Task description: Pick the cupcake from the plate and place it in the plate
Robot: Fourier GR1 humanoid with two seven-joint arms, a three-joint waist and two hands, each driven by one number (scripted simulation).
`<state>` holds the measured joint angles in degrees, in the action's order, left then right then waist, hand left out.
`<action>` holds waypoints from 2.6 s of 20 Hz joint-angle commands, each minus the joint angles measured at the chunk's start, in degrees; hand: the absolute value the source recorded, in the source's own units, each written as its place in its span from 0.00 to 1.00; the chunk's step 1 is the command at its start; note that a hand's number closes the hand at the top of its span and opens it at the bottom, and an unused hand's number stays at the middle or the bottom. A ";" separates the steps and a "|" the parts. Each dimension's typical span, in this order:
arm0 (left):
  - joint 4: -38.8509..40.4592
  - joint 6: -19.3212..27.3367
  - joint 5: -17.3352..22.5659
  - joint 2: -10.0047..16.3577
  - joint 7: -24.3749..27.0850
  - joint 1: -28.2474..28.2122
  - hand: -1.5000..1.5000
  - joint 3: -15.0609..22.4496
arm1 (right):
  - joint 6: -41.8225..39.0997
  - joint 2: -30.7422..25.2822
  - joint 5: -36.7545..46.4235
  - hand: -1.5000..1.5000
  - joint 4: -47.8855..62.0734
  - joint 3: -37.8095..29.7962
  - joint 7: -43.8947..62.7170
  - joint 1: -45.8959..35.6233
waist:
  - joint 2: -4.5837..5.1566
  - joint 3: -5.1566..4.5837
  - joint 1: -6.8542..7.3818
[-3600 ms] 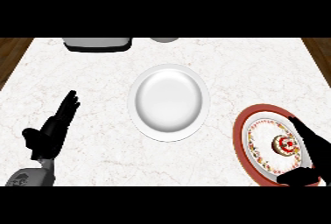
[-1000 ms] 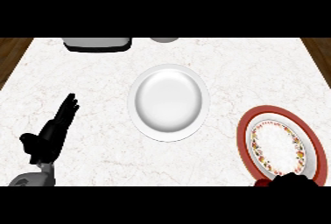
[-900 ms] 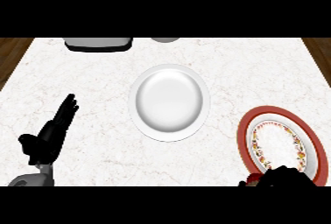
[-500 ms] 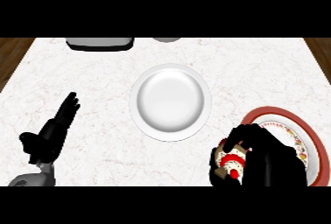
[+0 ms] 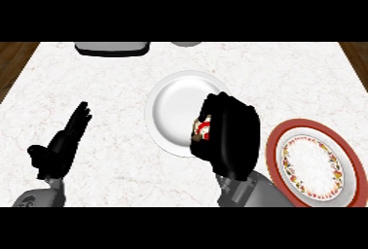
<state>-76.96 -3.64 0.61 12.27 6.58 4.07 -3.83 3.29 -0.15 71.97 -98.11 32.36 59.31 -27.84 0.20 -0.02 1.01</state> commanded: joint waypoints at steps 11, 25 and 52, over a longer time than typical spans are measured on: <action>0.57 0.88 -1.98 -2.46 0.11 0.75 0.50 1.97 | 30.45 0.14 -12.26 0.00 32.69 -5.41 3.52 -15.07 | 0.22 0.02 0.92; -0.33 -0.17 -0.84 -1.45 -1.62 1.71 0.50 0.67 | 58.31 0.14 -19.70 0.00 36.10 -7.01 -1.08 -12.95 | -0.08 0.12 0.19; -3.94 -0.56 -1.14 -0.99 -2.82 -0.98 0.50 -1.64 | 47.57 -22.06 -74.35 0.00 -0.56 -11.91 -67.05 38.46 | -0.26 0.08 -1.24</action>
<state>-78.70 -4.64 -0.14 11.94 5.53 3.18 -5.95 56.43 -21.49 3.79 -98.50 24.59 0.86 5.95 -0.01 0.09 -0.17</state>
